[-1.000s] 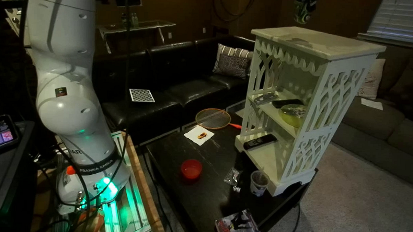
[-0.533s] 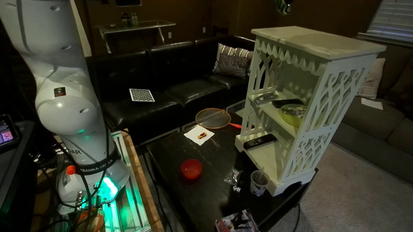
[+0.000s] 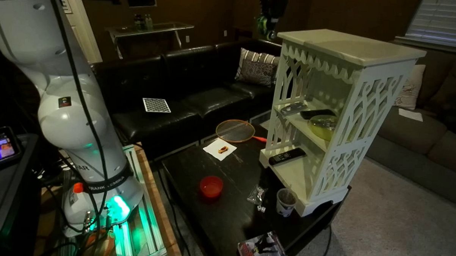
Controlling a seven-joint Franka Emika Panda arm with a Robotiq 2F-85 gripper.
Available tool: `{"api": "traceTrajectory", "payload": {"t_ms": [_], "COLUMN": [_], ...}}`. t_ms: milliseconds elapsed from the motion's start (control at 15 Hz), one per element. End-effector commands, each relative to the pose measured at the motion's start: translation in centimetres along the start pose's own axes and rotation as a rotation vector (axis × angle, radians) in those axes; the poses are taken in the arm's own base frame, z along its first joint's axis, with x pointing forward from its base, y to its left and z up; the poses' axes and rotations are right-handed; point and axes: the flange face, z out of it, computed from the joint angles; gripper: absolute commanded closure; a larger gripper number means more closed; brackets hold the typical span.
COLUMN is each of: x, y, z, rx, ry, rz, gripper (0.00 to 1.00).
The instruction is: Remove the toy car from the cabinet and put it in the orange bowl
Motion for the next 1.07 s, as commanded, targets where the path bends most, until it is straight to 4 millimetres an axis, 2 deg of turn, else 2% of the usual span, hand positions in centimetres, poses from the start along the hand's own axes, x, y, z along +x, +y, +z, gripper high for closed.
{"api": "traceTrajectory", "payload": {"t_ms": [0, 267, 333, 400, 533, 733, 800, 1000], "x": [-0.1, 0.9, 1.1, 1.1, 1.6, 1.6, 1.7, 0.7], "y": [0.1, -0.8, -1.3, -0.9, -1.2, -1.2, -1.2, -1.3], "z": [4.4, 10.1, 10.3, 9.9, 11.3, 11.2, 11.1, 15.0], "rx": [0.08, 0.22, 0.267, 0.19, 0.225, 0.236, 0.237, 0.215], "ry": [-0.177, -0.34, -0.369, -0.31, -0.348, -0.352, -0.351, -0.398], "rz": [0.049, 0.077, 0.053, 0.069, 0.068, 0.067, 0.066, 0.081], "gripper": [0.53, 0.53, 0.53, 0.28, 0.28, 0.28, 0.53, 0.53]}}
